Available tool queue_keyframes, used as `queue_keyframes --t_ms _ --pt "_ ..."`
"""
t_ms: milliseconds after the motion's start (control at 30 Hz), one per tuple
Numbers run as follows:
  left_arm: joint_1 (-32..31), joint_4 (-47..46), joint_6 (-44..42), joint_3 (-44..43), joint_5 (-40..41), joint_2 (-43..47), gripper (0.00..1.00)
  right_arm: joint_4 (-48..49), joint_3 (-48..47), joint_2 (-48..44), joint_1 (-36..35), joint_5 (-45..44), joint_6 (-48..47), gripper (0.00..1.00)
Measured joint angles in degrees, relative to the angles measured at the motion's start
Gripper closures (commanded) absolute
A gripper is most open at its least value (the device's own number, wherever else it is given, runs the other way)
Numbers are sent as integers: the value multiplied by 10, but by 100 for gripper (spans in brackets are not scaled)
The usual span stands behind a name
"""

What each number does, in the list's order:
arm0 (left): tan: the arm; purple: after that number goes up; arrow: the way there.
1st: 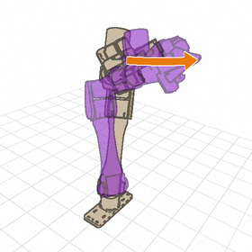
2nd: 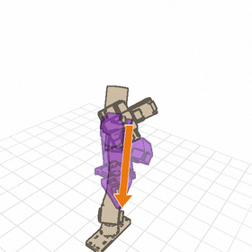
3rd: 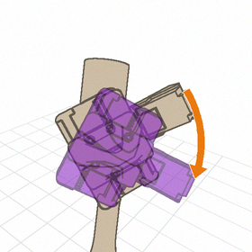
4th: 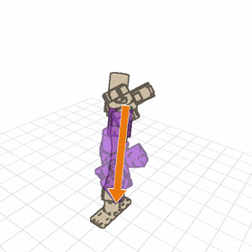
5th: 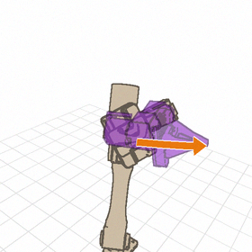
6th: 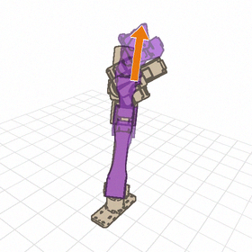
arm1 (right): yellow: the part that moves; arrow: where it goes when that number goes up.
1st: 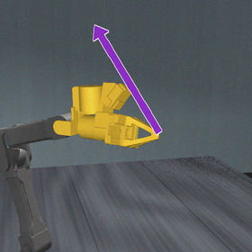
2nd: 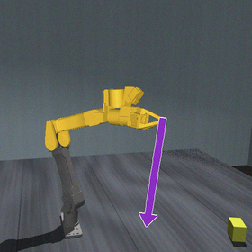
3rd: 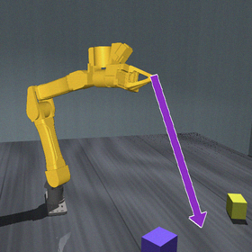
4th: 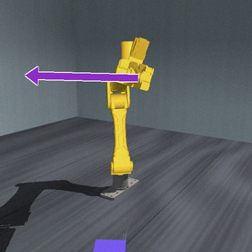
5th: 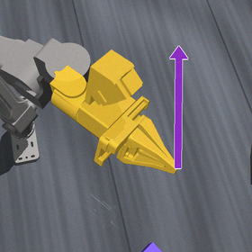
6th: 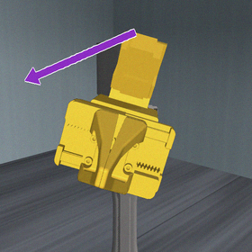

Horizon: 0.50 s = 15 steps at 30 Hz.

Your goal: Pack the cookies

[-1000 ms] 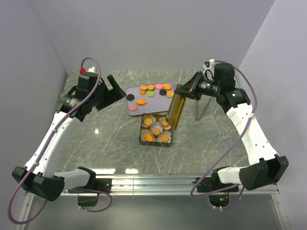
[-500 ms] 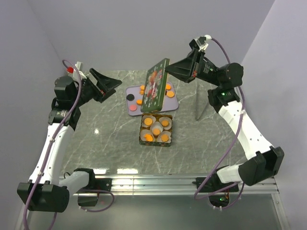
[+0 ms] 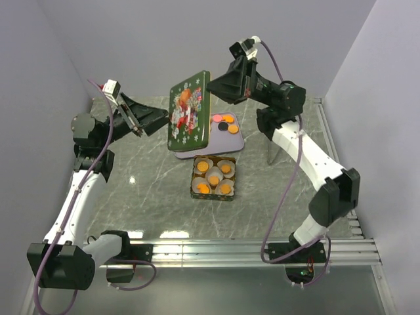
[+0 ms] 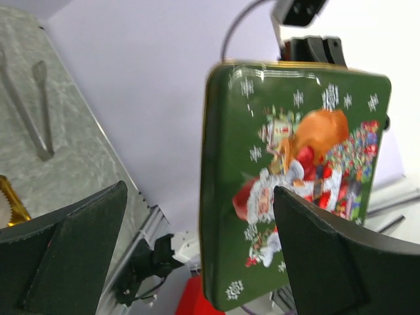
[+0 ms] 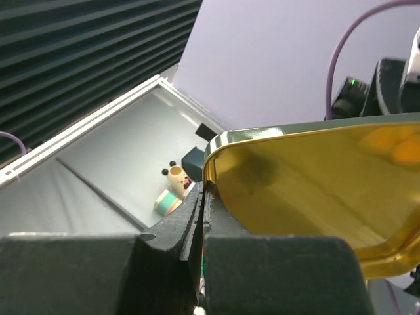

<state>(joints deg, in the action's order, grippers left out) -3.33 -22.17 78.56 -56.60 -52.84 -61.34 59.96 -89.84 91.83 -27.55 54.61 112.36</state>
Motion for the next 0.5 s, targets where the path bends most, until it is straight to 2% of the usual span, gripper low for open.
queue_keyframes --t_ms 300,400,433,500 --pt "-2 -122 88 19 -28 0 1 94 -40 78 -14 -35 16 100" --pt "-4 -158 115 20 -36 0 10 113 -39 85 -16 -43 20 100" --pt "-4 -165 120 20 -38 0 17 119 -38 86 -17 -46 23 100" --pt "-4 -177 130 20 -42 0 23 129 -38 87 -18 -52 24 100"
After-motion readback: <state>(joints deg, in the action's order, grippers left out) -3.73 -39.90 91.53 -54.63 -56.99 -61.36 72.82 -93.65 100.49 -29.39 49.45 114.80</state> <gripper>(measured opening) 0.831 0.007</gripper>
